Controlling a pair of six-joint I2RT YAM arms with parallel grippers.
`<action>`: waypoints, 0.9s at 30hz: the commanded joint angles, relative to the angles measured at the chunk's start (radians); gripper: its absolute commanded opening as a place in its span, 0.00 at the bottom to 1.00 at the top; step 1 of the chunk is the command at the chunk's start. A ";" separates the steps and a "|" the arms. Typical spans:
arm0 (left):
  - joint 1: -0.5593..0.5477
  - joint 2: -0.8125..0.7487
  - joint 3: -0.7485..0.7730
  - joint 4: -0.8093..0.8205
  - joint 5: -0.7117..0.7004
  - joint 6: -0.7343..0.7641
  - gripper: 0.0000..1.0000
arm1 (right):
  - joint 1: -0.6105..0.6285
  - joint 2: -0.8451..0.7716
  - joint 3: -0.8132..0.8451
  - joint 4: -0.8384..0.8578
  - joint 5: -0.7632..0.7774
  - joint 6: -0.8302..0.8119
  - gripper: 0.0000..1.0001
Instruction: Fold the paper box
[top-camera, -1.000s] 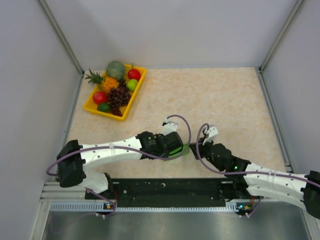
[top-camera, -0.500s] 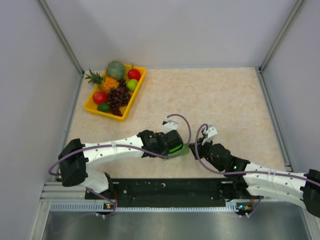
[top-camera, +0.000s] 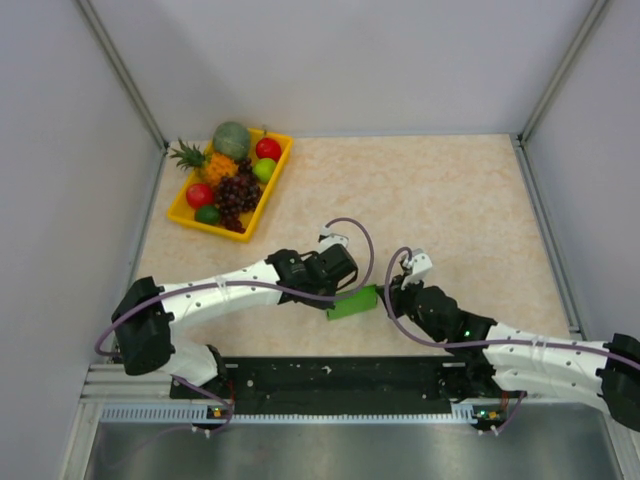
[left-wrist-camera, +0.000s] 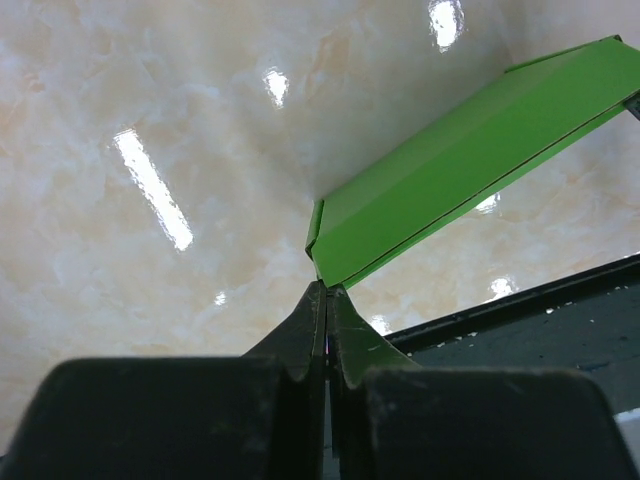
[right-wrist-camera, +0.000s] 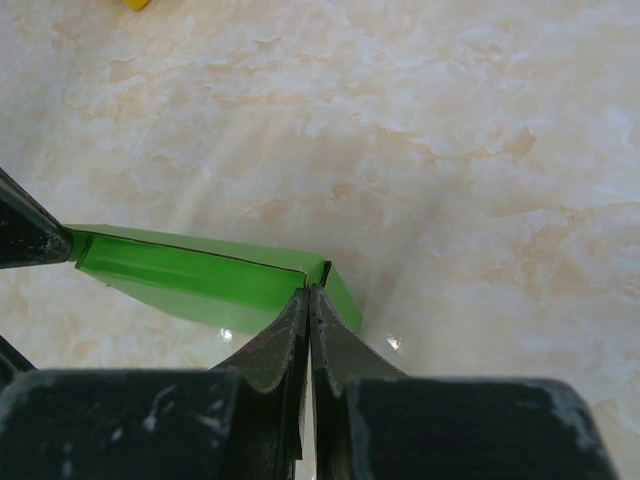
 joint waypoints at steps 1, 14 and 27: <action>0.016 -0.037 0.013 0.125 0.102 0.006 0.00 | 0.028 0.029 0.016 -0.001 -0.022 0.002 0.00; 0.015 -0.065 0.010 0.124 0.058 -0.019 0.00 | 0.037 0.010 0.017 -0.025 -0.028 -0.022 0.00; 0.015 -0.057 -0.024 0.213 0.038 -0.140 0.00 | 0.056 0.050 0.024 -0.004 -0.045 -0.029 0.00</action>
